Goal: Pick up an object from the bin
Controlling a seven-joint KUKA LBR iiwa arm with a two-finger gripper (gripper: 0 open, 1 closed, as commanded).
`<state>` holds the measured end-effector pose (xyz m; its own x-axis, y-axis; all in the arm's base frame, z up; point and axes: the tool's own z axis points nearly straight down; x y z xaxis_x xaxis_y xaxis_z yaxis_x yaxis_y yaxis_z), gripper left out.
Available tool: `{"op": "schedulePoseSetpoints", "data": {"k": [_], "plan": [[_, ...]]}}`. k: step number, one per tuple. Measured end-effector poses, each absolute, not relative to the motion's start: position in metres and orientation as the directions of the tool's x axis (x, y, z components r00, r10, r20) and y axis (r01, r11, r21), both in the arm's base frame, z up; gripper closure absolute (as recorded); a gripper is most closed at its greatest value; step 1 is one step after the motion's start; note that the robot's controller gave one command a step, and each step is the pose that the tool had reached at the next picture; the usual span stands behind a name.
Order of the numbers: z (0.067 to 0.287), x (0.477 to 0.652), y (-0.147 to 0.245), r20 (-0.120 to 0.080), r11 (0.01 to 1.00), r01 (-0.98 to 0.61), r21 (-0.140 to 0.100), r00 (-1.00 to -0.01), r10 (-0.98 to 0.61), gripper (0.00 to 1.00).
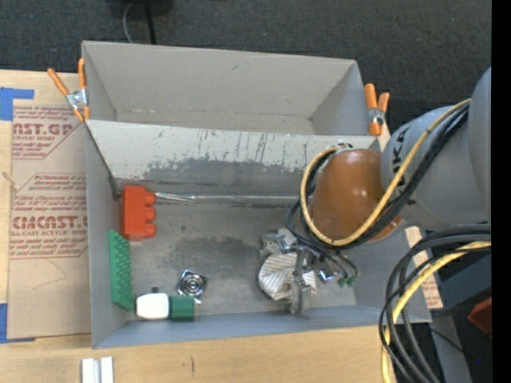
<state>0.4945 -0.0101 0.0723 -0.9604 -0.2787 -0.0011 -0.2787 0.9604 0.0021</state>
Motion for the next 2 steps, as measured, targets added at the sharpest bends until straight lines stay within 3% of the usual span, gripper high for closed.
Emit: {"op": "schedulePoseSetpoints", "data": {"k": [1,2], "plan": [[0.072,0.490,0.005,-0.013,0.864,-0.503,-0.004,-0.864,-0.503,0.00],[0.072,0.495,-0.009,-0.002,0.961,-0.277,0.003,-0.961,-0.277,1.00]]}}
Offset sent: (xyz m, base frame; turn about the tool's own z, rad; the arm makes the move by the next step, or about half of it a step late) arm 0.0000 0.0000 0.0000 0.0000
